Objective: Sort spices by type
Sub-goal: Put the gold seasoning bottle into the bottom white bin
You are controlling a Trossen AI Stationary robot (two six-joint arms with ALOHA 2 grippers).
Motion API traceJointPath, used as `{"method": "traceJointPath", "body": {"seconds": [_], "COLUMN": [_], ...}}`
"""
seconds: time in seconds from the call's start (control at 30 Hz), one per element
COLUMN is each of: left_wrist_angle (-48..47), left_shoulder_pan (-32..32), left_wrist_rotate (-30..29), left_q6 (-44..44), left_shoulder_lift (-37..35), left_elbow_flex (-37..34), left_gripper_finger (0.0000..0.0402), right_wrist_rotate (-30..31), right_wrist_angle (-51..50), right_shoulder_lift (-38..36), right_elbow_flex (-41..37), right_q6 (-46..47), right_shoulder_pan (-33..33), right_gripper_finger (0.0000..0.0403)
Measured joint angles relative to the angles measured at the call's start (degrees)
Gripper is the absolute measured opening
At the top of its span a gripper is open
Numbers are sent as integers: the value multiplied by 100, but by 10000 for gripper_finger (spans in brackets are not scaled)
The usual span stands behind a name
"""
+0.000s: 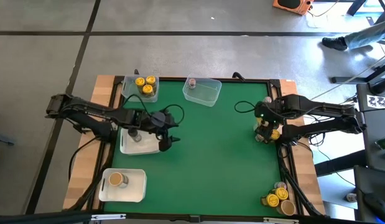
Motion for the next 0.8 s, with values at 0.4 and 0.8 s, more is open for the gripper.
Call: {"method": "traceJointPath", "body": {"seconds": [0.4,0.8], "left_wrist_angle": [15,61], "left_shoulder_pan": [-31,-31], "left_wrist_rotate": [-377,-583], "left_q6": [211,181], "left_shoulder_lift": [0,0], "left_elbow_flex": [0,-2], "left_gripper_finger": [335,335], "right_wrist_rotate": [289,624], "right_wrist_angle": [381,868], "right_shoulder_lift": [4,39], "right_elbow_flex": [-667,-1178], "right_q6": [213,454], "right_shoulder_pan": [-1,-1], "right_gripper_finger": [340,340]}}
